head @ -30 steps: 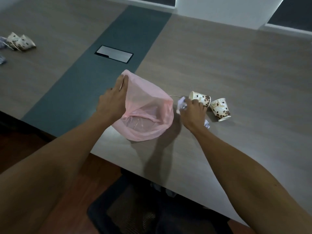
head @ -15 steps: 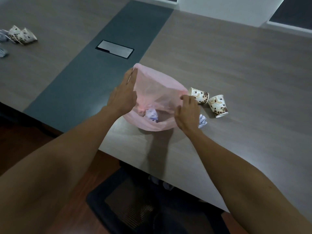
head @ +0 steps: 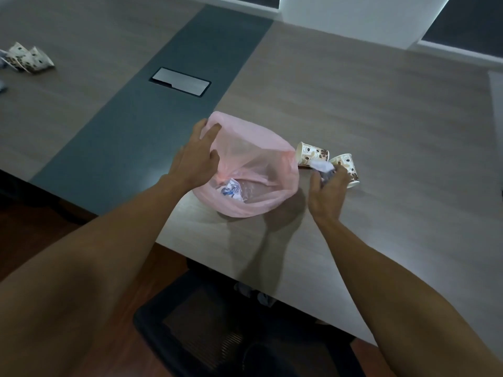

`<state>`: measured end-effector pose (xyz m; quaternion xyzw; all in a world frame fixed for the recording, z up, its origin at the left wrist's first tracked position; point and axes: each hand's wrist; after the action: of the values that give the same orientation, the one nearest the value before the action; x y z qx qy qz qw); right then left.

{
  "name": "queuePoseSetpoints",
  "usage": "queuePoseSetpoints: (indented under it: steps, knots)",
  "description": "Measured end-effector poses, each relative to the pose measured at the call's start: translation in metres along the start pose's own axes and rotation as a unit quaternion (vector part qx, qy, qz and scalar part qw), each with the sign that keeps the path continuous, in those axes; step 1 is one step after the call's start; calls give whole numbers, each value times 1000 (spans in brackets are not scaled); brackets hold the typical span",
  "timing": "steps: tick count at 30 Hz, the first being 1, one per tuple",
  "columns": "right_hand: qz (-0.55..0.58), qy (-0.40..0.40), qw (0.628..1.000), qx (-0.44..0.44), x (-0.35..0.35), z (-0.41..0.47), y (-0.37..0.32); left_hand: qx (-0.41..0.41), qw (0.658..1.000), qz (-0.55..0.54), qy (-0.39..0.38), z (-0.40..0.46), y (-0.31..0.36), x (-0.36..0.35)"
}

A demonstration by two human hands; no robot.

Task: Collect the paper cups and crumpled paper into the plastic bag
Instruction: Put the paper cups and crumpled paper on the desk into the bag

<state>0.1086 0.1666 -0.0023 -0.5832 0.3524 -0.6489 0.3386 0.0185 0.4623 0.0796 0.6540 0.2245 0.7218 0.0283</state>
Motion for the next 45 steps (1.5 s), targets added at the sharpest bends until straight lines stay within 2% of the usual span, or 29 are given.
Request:
queuePoseSetpoints:
  steps: [2, 3, 5, 7, 8, 11, 14, 16, 19, 22, 25, 27, 29, 30, 32, 33, 35, 36, 38, 43, 45]
  knots:
    - [88, -46, 992, 78, -1, 0, -25, -1, 1000, -2, -12, 1, 4, -1]
    - [78, -83, 986, 120, -3, -2, -35, 0, 1000, -7, -17, 1, 7, 0]
    - [14, -176, 966, 189, -14, -4, -49, 10, 1000, -6, -24, 2, 14, 0]
    - [-51, -262, 939, 215, -26, -7, -51, 19, 999, 4, -30, 3, 20, 1]
    - [-88, -280, 931, 217, -32, -8, -48, 22, 999, 9, -33, 4, 22, 1]
    - [-170, -253, 937, 172, -38, -11, -35, 37, 998, 19, -47, 8, 25, 4]
    - [-135, -126, 969, 164, -30, 4, -27, 27, 996, 24, -77, 15, 26, 5]
    - [-176, -78, 967, 169, -24, 34, -25, 12, 994, 49, -94, 19, 28, 3]
    - [-296, -177, 929, 132, -22, 81, -25, 8, 992, 118, -54, 24, 35, 3]
    - [-409, -284, 855, 145, -29, 111, -24, 12, 984, 178, -30, 30, 44, 6]
    - [-466, -286, 813, 201, -40, 121, -20, -8, 982, 188, -27, 37, 43, 9]
    - [-480, -264, 807, 220, -43, 123, -18, -9, 983, 183, -22, 41, 41, 11]
    - [-446, -224, 840, 212, -43, 125, -17, 0, 984, 175, -24, 43, 41, 13]
    - [-394, -188, 878, 196, -42, 126, -19, 2, 986, 164, -32, 44, 40, 14]
    - [-227, -93, 957, 158, -35, 123, -26, 3, 989, 136, -49, 46, 40, 16]
    - [-136, -44, 978, 155, -31, 117, -33, 5, 990, 126, -57, 47, 40, 17]
    - [8, 33, 983, 182, -19, 95, -48, 3, 992, 109, -70, 51, 38, 17]
    - [57, 41, 979, 191, -15, 82, -55, -3, 993, 99, -72, 52, 37, 16]
    - [103, 9, 974, 202, -15, 53, -63, -3, 994, 79, -76, 55, 33, 17]
    - [60, -148, 955, 248, -53, 0, -48, 22, 995, 55, -86, 56, 33, 19]
    - [28, -184, 946, 266, -71, -10, -42, 25, 995, 46, -82, 55, 33, 18]
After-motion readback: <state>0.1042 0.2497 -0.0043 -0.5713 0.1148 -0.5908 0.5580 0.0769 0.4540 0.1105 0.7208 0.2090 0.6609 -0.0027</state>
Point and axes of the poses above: each hand's wrist, its own z-axis towards the middle knuckle, its own x-axis out of the back of the hand, y = z × x, and after that the axes turned 3 degrees about -y, right-handed
